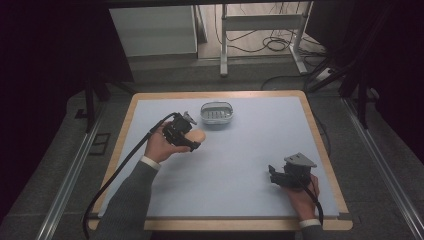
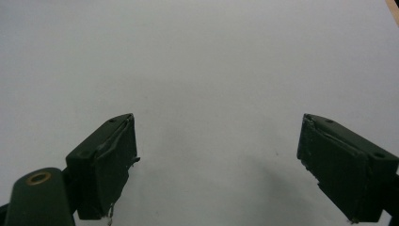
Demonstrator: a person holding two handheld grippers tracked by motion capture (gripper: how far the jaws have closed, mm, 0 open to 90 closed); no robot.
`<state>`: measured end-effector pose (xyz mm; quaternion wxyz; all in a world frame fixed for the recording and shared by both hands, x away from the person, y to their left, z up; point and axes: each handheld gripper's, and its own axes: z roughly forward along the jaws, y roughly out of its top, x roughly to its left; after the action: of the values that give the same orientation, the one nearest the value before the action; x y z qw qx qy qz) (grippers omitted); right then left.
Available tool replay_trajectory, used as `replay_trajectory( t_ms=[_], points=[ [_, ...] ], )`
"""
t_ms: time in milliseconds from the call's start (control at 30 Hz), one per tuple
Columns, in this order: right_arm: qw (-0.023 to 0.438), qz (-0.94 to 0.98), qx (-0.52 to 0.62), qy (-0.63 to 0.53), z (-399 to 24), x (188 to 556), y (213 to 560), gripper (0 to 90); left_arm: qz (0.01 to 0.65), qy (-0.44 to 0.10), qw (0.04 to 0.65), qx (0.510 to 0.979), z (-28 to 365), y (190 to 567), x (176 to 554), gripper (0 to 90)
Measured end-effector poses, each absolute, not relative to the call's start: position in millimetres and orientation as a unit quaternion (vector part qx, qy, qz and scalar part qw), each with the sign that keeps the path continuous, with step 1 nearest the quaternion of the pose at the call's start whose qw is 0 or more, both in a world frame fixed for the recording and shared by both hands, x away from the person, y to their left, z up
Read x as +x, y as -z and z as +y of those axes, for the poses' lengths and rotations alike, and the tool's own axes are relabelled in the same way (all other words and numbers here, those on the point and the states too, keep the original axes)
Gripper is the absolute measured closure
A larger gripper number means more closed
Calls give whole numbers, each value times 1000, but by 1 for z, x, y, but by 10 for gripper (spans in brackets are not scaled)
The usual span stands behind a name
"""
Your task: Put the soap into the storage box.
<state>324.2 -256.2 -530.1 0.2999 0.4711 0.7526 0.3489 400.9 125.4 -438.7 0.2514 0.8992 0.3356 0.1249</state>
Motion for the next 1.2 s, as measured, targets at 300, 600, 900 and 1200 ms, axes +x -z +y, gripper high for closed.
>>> replay_trajectory(
  t_ms=[300,600,900,1200],
  points=[
    [300,753,471,-348,-256,324,530,126,337,-122,252,899,122,439,408,327],
    [301,754,470,-347,-256,324,530,126,335,-124,254,899,119,437,415,327],
    [302,754,470,-345,-255,324,530,126,334,-125,256,898,114,434,422,327],
    [303,754,470,-345,-255,324,530,126,333,-127,258,898,109,428,429,328]
  ],
)
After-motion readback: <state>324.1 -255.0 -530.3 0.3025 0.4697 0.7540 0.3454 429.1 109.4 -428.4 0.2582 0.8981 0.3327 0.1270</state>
